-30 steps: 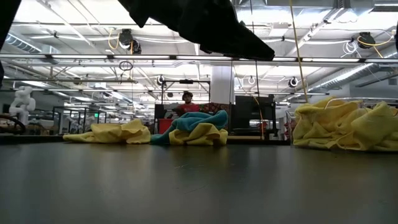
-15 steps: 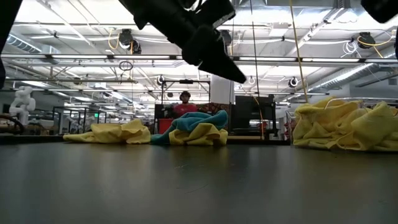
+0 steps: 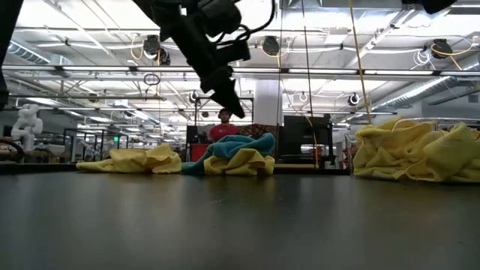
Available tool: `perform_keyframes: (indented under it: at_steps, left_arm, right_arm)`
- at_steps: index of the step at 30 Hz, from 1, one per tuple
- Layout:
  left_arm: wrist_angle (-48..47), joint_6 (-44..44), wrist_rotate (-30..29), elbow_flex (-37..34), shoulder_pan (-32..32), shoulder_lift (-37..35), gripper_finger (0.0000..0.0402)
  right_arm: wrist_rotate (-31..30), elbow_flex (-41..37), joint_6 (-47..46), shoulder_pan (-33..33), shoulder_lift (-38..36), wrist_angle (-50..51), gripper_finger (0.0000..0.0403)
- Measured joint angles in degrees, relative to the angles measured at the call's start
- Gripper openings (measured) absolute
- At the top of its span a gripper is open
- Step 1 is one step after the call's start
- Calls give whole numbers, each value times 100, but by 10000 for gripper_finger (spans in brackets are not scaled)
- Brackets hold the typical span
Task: Sort microfiber towel by color & place in baskets
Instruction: Put the blue towel into the bottom transparent bin
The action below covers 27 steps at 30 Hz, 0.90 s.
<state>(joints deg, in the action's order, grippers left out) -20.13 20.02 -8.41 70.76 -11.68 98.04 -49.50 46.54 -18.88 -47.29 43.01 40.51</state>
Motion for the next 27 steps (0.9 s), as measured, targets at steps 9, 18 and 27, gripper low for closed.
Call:
perform_keyframes:
  at_steps: [9,18,27]
  left_arm:
    - [-298,-74,419,2,-1052,43,247]
    - [-265,-215,673,-4,-1548,518,247]
    - [-250,-302,716,-4,-1625,800,243]
  right_arm:
    - [31,0,484,749,526,-1,153]
    - [166,0,503,1312,1308,-471,192]
    - [188,0,-98,1509,1981,-780,272]
